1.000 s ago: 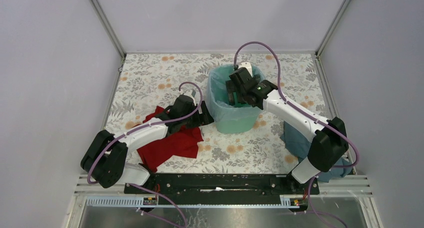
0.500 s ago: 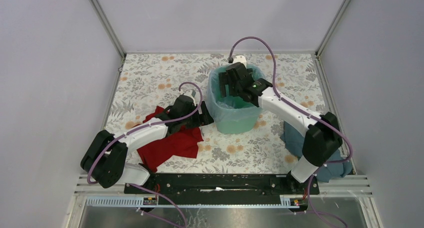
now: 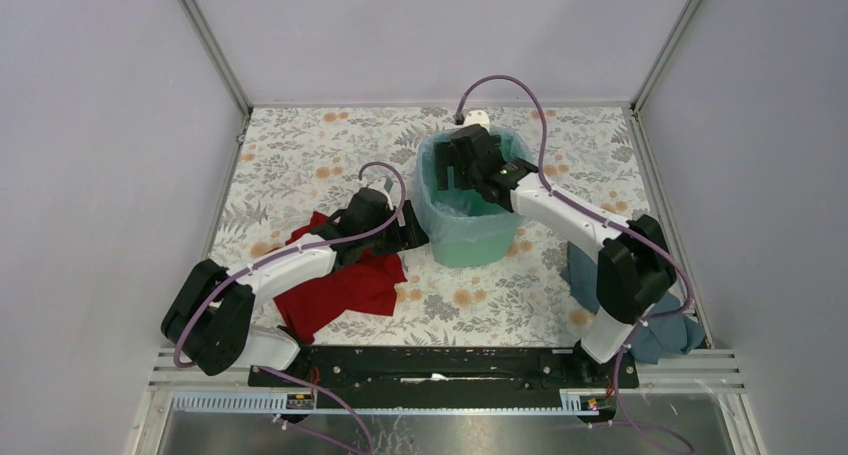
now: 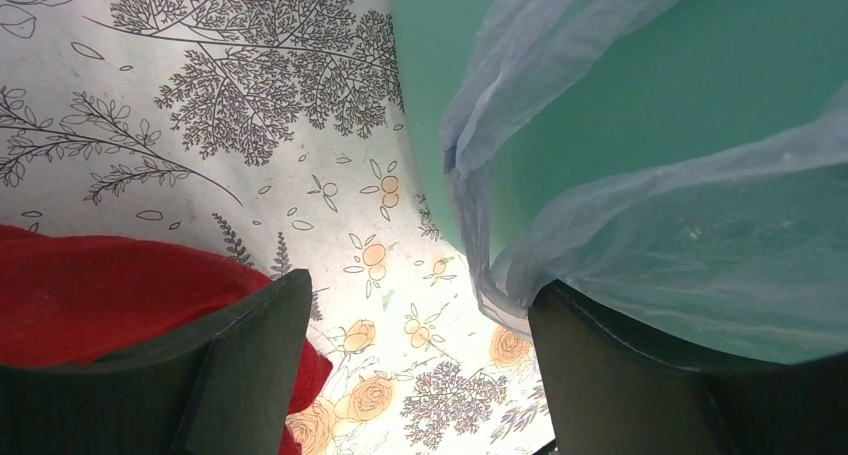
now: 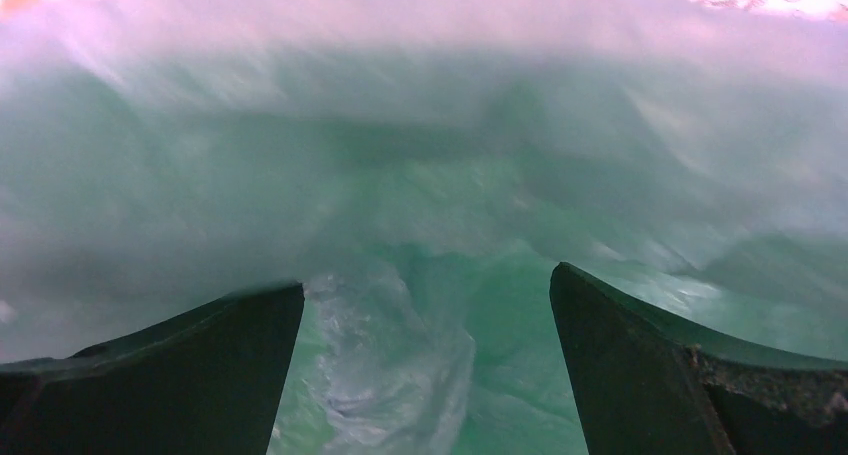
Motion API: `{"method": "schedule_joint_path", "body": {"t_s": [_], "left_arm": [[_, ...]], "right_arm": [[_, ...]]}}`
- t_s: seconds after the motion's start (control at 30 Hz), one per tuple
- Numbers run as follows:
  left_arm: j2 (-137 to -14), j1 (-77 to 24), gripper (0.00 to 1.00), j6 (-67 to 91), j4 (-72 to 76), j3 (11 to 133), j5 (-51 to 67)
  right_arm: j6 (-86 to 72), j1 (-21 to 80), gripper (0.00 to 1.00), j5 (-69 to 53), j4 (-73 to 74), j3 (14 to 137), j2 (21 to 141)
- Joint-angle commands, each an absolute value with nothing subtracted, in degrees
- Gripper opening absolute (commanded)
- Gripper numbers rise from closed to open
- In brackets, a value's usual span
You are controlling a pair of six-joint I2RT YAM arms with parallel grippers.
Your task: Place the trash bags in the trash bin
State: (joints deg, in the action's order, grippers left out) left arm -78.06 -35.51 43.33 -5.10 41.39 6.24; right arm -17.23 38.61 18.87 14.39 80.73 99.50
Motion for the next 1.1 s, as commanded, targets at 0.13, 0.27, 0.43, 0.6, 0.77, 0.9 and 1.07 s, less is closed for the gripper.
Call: {"method": "schedule_joint_path", "body": {"t_s": [0.13,0.27,0.43,0.6,0.77,0.9,1.07], "left_arm": [[-76.6,-35.7,0.82,41.6,-4.2,44.3,6.3],[-76.7,-35.7,0.82,41.5,-4.8,44.4,6.1],[-76.8,-35.6,0.82,42.2,-4.6,45.0,6.1],[-77.8,-35.8,0.82,41.5,-4.8,45.5,6.8],[-77.0,-35.8,0.82,41.2,-5.1,46.0,7.2],[-76.5,-35.8,0.83,41.4,-5.5,46.7,6.9],[-75.9,-35.8,0.83,41.3,-7.1,47.8,5.8]], "right_arm": [[-7.7,33.4,1.0,22.2,11.8,73.2,91.0],[-7.2,32.7,1.0,21.4,11.9,79.5,95.9],[-10.9,32.8,1.0,20.9,15.3,83.1,98.4],[-14.6,32.9,1.0,11.2,17.6,75.4,91.6],[-15.2,32.8,1.0,5.4,19.9,73.2,90.4],[-18.0,32.8,1.0,0.4,19.8,75.7,96.8],[-21.6,32.8,1.0,-6.3,18.2,77.1,99.3]]}}
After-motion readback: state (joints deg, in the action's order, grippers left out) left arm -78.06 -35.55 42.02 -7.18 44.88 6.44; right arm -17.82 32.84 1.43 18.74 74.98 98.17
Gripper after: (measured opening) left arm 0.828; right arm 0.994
